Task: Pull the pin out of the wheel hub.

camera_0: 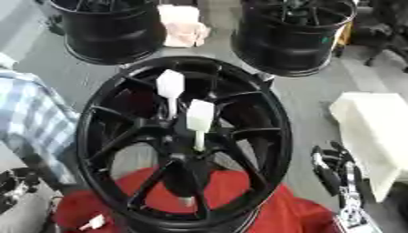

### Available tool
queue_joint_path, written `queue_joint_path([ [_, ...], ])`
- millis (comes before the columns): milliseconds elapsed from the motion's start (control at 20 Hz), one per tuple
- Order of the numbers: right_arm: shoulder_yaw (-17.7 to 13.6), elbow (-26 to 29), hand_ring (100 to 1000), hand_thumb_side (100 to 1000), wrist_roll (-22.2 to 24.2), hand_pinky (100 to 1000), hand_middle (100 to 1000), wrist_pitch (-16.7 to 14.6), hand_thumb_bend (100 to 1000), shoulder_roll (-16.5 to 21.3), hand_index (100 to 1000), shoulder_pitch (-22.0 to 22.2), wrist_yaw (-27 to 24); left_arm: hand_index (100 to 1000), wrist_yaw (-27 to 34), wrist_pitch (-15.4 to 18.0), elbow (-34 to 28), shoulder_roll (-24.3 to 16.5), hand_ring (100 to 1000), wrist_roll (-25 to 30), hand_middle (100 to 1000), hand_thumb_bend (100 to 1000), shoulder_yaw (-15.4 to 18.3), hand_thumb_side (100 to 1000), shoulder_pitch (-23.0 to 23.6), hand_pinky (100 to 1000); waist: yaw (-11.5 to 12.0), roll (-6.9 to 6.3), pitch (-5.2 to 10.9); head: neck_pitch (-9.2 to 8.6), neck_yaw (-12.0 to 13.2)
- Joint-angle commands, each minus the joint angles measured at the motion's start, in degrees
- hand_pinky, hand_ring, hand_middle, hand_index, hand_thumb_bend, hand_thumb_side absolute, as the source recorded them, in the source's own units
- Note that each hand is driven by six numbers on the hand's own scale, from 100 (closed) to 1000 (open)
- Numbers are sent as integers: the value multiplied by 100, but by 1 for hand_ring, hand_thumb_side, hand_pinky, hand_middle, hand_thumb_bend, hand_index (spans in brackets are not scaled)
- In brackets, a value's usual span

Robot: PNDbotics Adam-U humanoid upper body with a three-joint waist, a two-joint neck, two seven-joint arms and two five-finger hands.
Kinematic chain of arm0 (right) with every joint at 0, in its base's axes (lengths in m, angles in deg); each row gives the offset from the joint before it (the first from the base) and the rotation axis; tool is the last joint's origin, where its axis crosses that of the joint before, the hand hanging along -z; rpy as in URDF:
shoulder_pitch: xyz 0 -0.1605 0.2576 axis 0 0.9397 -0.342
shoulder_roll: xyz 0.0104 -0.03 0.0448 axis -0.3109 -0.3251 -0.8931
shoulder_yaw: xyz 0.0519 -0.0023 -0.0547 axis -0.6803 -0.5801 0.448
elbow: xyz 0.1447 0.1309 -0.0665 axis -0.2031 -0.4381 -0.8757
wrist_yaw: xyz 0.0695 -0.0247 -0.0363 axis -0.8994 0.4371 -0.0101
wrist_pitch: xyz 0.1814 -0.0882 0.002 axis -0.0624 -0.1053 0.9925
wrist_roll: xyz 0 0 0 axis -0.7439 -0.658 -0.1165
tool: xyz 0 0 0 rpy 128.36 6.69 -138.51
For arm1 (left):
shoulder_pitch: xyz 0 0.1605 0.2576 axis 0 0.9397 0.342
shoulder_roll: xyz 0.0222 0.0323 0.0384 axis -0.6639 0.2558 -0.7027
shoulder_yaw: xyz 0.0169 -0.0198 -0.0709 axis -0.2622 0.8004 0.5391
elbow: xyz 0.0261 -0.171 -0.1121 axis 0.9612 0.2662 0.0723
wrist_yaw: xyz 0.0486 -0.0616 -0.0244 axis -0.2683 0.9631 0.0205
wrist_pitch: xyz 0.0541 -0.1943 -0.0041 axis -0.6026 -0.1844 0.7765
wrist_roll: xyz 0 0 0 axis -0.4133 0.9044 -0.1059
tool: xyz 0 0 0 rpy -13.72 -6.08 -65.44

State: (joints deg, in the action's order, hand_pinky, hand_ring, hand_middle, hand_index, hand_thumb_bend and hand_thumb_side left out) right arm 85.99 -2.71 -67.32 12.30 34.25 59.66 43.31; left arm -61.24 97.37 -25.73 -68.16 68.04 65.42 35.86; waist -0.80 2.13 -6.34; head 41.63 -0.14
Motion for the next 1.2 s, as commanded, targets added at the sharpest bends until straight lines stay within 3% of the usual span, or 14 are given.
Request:
queue_joint_path([
  [50, 3, 76, 688, 501, 11, 739, 689, -15, 215, 146, 885, -47, 22, 736, 23, -7, -108, -111, 680, -5, 629, 463, 24, 513, -65, 678, -5, -16, 74, -66, 2],
  [500, -30, 409, 694, 501, -12, 744, 693, -7, 211, 276, 888, -19, 7, 736, 31, -4, -81, -119, 680, -22, 629, 464, 24, 513, -50, 678, -15, -8, 82, -50, 7],
  [700, -92, 976, 702, 499, 189, 751, 701, 97, 197, 757, 896, -202, 247, 736, 24, -15, -103, -147, 680, -16, 629, 466, 32, 514, -23, 678, -26, 42, 113, -15, 54],
  [900, -46, 1575, 714, 495, 520, 762, 714, 212, 183, 1347, 906, -663, 585, 737, 1, -44, -138, -190, 681, -5, 629, 468, 45, 514, 18, 679, -44, 116, 156, 3, 109],
  [1200, 649, 2480, 741, 461, 1074, 787, 746, 449, 198, 2251, 930, -1412, 1063, 737, -38, -78, -170, -251, 680, 7, 629, 468, 49, 513, 51, 678, -36, 208, 198, 31, 107],
])
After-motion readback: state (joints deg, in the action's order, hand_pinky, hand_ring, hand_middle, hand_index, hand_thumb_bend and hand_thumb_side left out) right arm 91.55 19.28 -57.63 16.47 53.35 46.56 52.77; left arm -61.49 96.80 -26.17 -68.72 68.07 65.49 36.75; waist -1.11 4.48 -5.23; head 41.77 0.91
